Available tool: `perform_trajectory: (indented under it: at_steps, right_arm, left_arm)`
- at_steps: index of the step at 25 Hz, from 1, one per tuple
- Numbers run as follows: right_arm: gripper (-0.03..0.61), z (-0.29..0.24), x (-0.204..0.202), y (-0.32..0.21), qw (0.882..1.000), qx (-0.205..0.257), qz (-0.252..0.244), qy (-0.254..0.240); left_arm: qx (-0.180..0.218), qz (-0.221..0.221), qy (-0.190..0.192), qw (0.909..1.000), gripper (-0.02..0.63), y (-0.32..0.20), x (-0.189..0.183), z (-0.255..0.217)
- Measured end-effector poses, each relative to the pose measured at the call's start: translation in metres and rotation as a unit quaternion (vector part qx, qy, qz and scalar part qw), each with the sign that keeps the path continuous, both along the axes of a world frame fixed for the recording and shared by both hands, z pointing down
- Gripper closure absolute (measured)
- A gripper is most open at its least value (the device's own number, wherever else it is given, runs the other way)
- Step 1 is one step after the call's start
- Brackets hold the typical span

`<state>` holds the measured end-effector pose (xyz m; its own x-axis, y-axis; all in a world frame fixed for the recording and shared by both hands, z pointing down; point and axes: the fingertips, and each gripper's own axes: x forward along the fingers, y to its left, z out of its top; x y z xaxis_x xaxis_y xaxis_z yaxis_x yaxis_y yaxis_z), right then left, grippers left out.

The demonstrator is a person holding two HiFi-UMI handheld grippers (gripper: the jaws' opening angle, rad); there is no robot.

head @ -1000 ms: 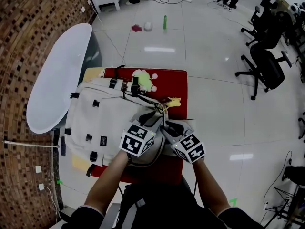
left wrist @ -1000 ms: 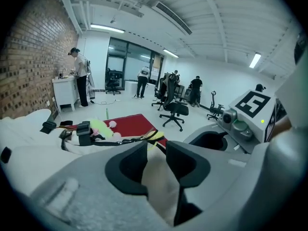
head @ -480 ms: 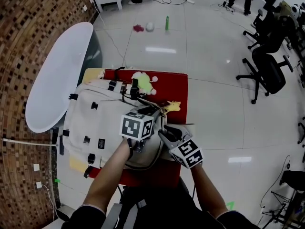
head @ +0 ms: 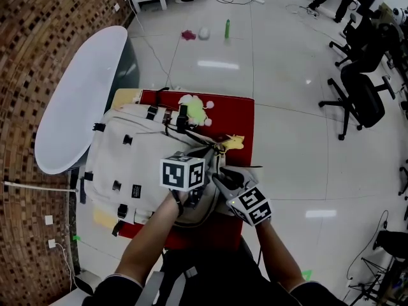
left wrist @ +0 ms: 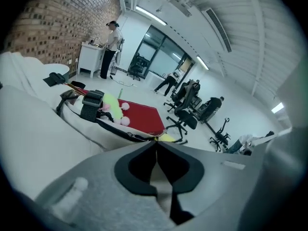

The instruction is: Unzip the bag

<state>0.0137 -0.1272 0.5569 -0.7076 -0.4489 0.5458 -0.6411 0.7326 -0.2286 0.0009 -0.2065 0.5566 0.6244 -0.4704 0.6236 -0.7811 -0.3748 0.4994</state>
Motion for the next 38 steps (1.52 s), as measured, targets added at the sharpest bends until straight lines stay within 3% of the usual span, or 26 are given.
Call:
perform_trajectory:
  at_steps: [3,5,9,12,14,17,19,21,25,27,29,34,38]
  right_arm:
    - [0.472,0.000,-0.001,0.000,1.000,0.004,0.001,-0.001]
    - [0.474,0.000,-0.002,-0.001,1.000,0.004,0.002,-0.002]
    - [0.472,-0.001,-0.002,0.000,1.000,0.006,0.001,0.002]
    - [0.470,0.000,-0.001,0.001,1.000,0.005,0.000,0.002]
    - [0.469,0.000,-0.001,0.000,1.000,0.005,-0.001,0.001]
    - [0.468,-0.001,-0.001,0.001,1.000,0.004,-0.001,-0.001]
    - [0.468,-0.001,-0.001,0.001,1.000,0.004,-0.001,-0.002]
    - [0.468,-0.001,-0.002,0.001,1.000,0.003,-0.002,-0.003]
    - [0.468,0.000,-0.001,0.001,1.000,0.001,-0.003,-0.001]
    - [0.468,0.001,0.000,0.002,1.000,-0.001,-0.003,0.000]
    - [0.468,0.000,-0.001,0.002,1.000,0.000,-0.003,0.001]
    - [0.468,0.001,-0.002,0.001,1.000,0.000,-0.005,0.004]
    - [0.468,0.001,-0.001,0.001,1.000,-0.003,-0.001,0.007]
  left_arm:
    - [0.012,0.030,0.073,0.9968,0.614,0.008,0.023,-0.024]
    - [0.024,0.054,0.077,0.9953,0.613,0.015,0.039,-0.035]
    - [0.069,0.080,0.004,0.9944,0.611,0.019,0.039,-0.033]
    - [0.128,0.111,-0.067,0.9833,0.611,0.008,0.019,-0.034]
    - [0.164,0.154,-0.114,0.9676,0.593,0.000,0.009,-0.032]
    - [0.191,0.238,-0.182,0.9347,0.484,-0.008,-0.001,-0.018]
    - [0.199,0.289,-0.219,0.9105,0.480,-0.009,-0.007,-0.009]
    - [0.208,0.341,-0.249,0.8823,0.480,-0.009,-0.010,-0.002]
    - [0.232,0.433,-0.306,0.8155,0.480,-0.010,-0.005,0.015]
    - [0.243,0.465,-0.318,0.7896,0.480,-0.010,0.000,0.019]
    - [0.248,0.485,-0.310,0.7789,0.480,-0.009,0.000,0.016]
    - [0.249,0.494,-0.291,0.7808,0.480,-0.010,-0.012,0.013]
    - [0.258,0.515,-0.308,0.7571,0.482,-0.014,-0.001,0.025]
